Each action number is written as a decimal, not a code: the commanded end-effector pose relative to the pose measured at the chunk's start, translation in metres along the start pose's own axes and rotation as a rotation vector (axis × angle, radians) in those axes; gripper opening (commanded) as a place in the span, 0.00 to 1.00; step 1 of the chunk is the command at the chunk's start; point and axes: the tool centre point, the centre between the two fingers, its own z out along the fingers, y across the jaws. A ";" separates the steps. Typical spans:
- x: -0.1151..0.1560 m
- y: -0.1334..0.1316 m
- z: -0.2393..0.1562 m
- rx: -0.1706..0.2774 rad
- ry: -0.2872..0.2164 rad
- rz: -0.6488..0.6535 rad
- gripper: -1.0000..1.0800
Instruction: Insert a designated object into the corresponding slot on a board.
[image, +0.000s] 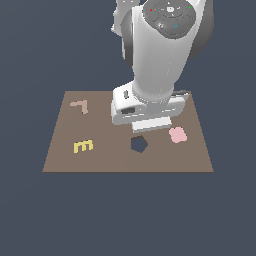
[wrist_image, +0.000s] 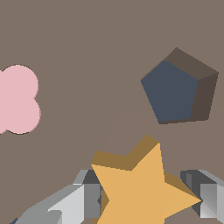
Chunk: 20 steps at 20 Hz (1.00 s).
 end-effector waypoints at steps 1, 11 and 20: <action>0.001 -0.014 -0.001 0.000 0.000 -0.135 0.00; -0.015 -0.066 -0.003 0.000 0.000 -0.650 0.00; -0.039 -0.091 -0.004 0.001 -0.001 -0.978 0.00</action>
